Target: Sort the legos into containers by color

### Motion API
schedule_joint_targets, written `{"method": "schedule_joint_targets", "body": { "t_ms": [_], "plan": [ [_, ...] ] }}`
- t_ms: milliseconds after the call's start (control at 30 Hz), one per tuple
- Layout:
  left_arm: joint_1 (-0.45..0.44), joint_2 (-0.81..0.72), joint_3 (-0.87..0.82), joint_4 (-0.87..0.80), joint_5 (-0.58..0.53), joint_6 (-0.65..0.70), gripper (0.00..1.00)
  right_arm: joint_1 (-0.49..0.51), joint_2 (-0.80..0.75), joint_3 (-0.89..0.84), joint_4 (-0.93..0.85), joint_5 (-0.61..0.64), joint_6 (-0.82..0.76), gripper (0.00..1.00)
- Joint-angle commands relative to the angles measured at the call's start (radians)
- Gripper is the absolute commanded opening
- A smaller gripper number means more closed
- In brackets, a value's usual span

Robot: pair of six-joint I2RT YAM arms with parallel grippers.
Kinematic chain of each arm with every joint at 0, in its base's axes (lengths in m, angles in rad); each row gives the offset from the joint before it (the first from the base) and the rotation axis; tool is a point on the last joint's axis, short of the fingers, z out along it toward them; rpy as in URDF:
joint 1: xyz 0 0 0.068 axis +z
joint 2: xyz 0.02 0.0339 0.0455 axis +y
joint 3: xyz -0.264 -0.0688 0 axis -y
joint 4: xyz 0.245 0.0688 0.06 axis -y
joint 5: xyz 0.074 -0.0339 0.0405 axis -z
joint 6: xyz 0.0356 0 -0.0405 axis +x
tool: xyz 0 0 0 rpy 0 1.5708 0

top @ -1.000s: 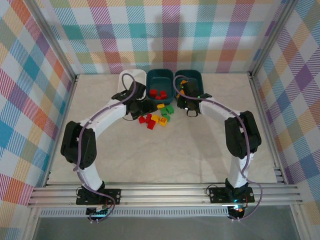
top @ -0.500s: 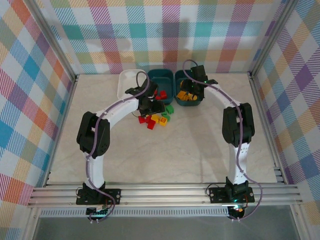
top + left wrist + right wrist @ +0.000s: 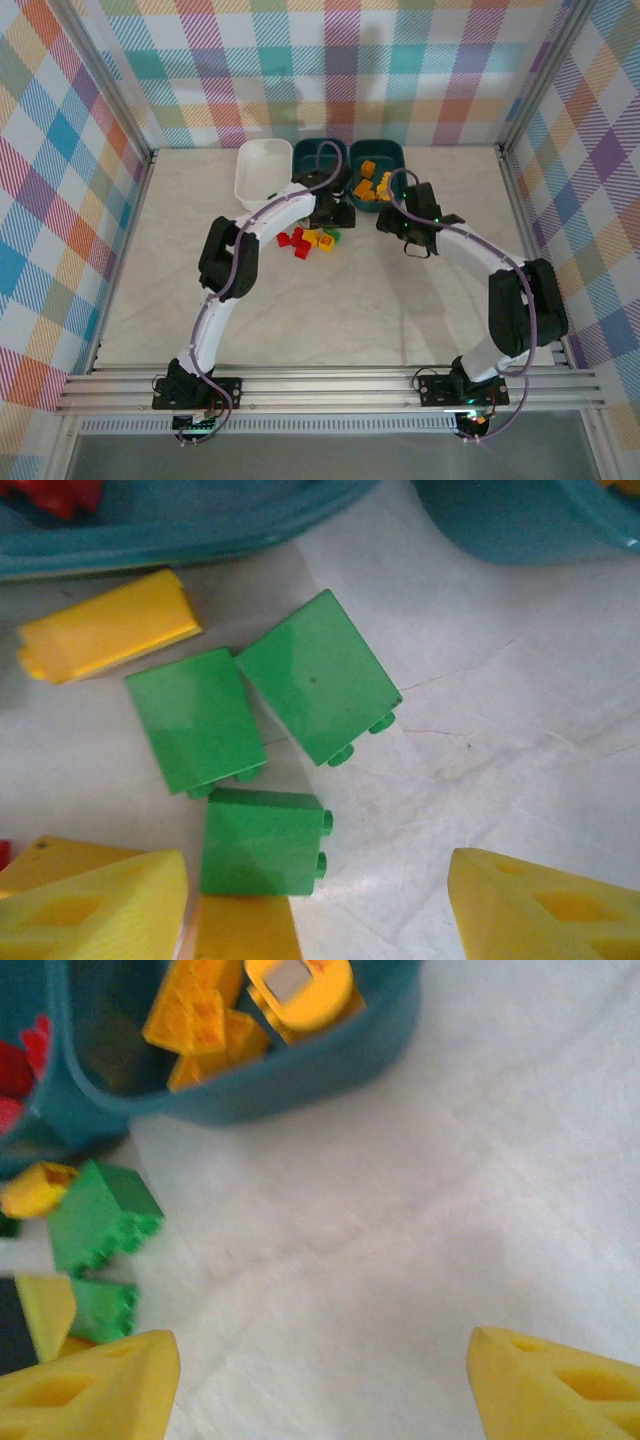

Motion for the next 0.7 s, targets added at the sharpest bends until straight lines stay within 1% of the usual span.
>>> {"method": "schedule_joint_targets", "body": {
  "t_ms": [0, 167, 267, 367, 533, 667],
  "plan": [
    [0.005, 0.048, 0.068, -0.066, -0.025, 0.024, 0.70, 0.002, -0.033, -0.067, 0.039, 0.006, 0.003, 0.77],
    [-0.001, 0.066, 0.080, 0.000, -0.045, -0.052, 0.72, 0.002, -0.020, -0.095, 0.066, 0.013, 0.004, 0.77],
    [-0.009, 0.080, 0.091, -0.006, -0.119, -0.080, 0.72, -0.001, -0.039, -0.126, 0.095, 0.027, 0.004, 0.77],
    [-0.010, 0.086, 0.078, 0.018, -0.167, -0.111, 0.72, -0.005, -0.060, -0.159, 0.130, 0.024, 0.013, 0.77],
    [-0.013, 0.095, 0.077, 0.098, -0.171, -0.155, 0.72, -0.009, -0.070, -0.176, 0.160, 0.024, 0.016, 0.77],
    [-0.013, 0.148, 0.149, 0.096, -0.150, -0.170, 0.71, -0.015, -0.070, -0.179, 0.170, 0.022, 0.026, 0.77]
  ]
}}
